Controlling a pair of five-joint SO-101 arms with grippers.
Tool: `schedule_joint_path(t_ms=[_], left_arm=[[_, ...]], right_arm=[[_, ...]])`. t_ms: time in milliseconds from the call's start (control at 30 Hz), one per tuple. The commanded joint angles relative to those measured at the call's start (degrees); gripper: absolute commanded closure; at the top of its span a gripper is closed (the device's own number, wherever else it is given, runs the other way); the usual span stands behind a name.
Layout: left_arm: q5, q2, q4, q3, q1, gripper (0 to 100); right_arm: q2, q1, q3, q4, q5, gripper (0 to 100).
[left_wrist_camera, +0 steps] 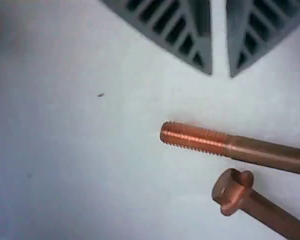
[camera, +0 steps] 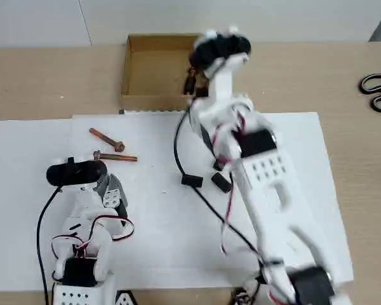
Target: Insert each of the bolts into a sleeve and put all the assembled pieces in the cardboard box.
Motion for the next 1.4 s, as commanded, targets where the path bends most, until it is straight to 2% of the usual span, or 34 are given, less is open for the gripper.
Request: schedule_joint_path(t_ms=[0, 200, 333, 633, 867, 1067, 1367], left_arm=[[-0.2, -0.6, 0.4, -0.2, -0.3, 99], [-0.2, -0.6, 0.4, -0.2, -0.3, 99], [-0.2, -0.6, 0.4, -0.2, -0.3, 99], [-0.1, -0.6, 0.4, -0.2, -0.4, 99], [-0.1, -0.6, 0.4, -0.2, -0.4, 99], [-0.1, -0.6, 0.4, -0.2, -0.4, 99], [0.0, -0.6, 0.4, -0.2, -0.4, 99]], right_arm=[[10.4, 0.5, -15.6, -1.9, 0.6, 99.6], [30.6, 0.5, -36.1, -5.2, 4.0, 99.6], [43.2, 0.3, -47.9, -7.4, 9.0, 99.6], [64.3, 0.0, -67.8, -10.2, 16.2, 99.5], [70.2, -0.2, -73.7, -2.9, 19.3, 98.4], [70.1, -0.8, -74.4, 4.0, 19.4, 82.2], [70.2, -3.5, -86.2, 17.7, 19.3, 82.3]])
